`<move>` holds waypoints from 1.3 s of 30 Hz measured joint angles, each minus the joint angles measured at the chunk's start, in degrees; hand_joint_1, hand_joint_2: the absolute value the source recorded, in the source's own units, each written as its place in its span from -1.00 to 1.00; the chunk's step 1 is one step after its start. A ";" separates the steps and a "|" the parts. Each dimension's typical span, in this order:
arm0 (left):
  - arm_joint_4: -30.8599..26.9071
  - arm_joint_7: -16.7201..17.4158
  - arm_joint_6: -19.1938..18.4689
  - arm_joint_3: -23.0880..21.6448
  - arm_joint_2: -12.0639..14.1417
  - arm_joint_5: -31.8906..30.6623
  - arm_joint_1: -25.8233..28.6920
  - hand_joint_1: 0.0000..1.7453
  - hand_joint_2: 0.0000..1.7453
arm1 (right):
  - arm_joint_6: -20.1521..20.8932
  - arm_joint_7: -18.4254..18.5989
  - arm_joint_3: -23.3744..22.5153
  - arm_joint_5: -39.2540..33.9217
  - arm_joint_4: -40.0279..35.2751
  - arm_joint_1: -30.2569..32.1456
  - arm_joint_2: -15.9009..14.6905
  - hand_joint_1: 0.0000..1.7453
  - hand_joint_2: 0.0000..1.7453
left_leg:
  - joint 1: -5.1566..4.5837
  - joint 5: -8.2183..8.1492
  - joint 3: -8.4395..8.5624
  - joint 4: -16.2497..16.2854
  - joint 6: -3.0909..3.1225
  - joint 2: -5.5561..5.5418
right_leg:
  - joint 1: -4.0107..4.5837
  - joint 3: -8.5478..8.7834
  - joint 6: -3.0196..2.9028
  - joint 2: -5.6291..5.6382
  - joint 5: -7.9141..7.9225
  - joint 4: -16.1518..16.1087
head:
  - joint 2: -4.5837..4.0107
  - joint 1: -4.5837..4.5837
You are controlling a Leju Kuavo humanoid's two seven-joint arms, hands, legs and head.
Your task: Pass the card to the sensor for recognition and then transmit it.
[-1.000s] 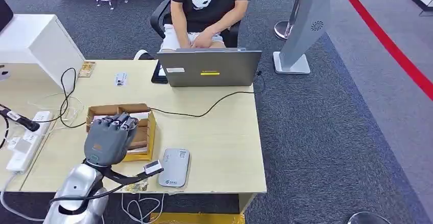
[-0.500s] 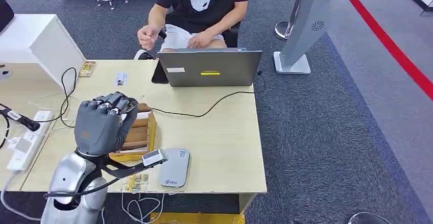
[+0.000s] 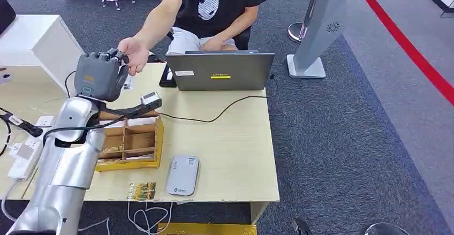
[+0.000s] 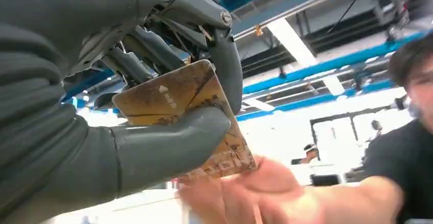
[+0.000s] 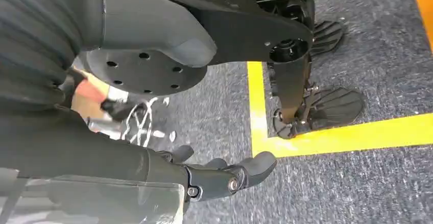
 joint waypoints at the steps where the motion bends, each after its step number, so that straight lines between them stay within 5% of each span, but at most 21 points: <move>1: 2.33 0.02 0.47 0.02 0.17 -0.04 -1.94 1.00 1.00 | 0.00 0.18 0.27 0.20 0.05 -0.23 0.07 -1.00 1.00 | 0.00 0.00 0.00 0.00 0.00 0.00 | 0.00 0.00 0.00 0.00 0.00 0.00 | 0.00 -0.02; 6: 9.26 0.02 2.30 0.02 0.06 -0.11 -6.52 1.00 1.00 | 0.20 0.55 0.99 0.35 0.29 -0.86 0.57 -1.00 1.00 | -0.02 -0.02 0.00 0.00 -0.01 0.00 | -0.01 0.00 0.01 0.00 -0.01 -0.01 | 0.00 -0.02; 20: 12.87 -0.37 2.59 0.02 -0.26 -0.11 -7.24 1.00 1.00 | 0.35 0.61 1.14 0.40 0.46 -0.90 0.79 -1.00 1.00 | -0.02 -0.03 -0.01 0.00 -0.01 0.02 | -0.01 -0.04 0.01 0.02 -0.02 -0.01 | 0.00 -0.04; 21: 12.87 -0.74 2.59 0.02 -0.37 -0.11 -7.24 0.14 1.00 | 0.35 0.61 1.14 0.44 0.48 -0.89 0.79 -1.00 1.00 | -0.02 -0.03 -0.01 0.00 -0.01 0.02 | -0.01 -0.04 0.01 0.02 -0.02 -0.01 | 0.00 -0.04; 22: 12.85 -0.87 2.61 0.02 -0.53 -0.11 -7.24 -1.00 1.00 | 0.33 0.64 1.14 0.49 0.50 -0.90 0.79 -1.00 1.00 | -0.02 -0.03 -0.02 0.00 -0.01 0.02 | -0.01 -0.04 0.01 0.02 -0.02 -0.01 | 0.00 -0.04; 39: 2.99 -7.48 3.00 1.49 -3.08 4.31 -1.90 -1.00 1.00 | 0.35 0.20 1.14 0.35 0.53 -0.74 0.79 -1.00 1.00 | -0.02 -0.03 -0.04 0.00 -0.01 0.01 | -0.01 -0.04 0.01 0.01 -0.02 -0.01 | 0.00 -0.04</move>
